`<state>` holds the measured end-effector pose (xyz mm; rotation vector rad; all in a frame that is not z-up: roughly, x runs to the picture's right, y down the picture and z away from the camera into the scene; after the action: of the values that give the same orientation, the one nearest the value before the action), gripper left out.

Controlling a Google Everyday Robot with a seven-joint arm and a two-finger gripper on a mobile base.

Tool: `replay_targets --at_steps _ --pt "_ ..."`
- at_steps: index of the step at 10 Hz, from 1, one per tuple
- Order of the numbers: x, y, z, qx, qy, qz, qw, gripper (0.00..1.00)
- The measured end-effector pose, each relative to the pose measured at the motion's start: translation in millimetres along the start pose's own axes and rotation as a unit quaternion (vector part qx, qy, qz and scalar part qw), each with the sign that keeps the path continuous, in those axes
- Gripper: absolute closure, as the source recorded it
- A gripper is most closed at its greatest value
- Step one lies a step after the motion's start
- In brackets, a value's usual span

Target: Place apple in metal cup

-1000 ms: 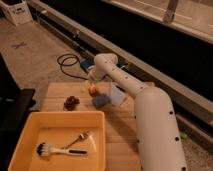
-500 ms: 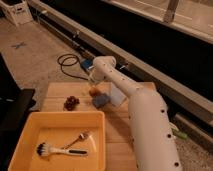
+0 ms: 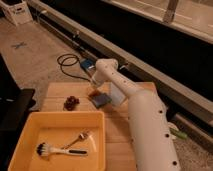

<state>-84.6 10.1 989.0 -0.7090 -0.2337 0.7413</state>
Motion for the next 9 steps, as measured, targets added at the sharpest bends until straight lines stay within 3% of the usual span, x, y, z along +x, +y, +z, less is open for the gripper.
replay_targets --at_steps 2,4,7,9 --pt "2 4 1 -0.003 -0.003 0.000 1.0000 0.78" --pt "1 5 -12 -0.003 -0.018 0.003 0.9998 0.98" --pt "-3 12 -32 -0.014 -0.024 0.002 0.9996 1.00" --pt "-7 15 -77 -0.021 -0.031 0.007 0.9993 1.00"
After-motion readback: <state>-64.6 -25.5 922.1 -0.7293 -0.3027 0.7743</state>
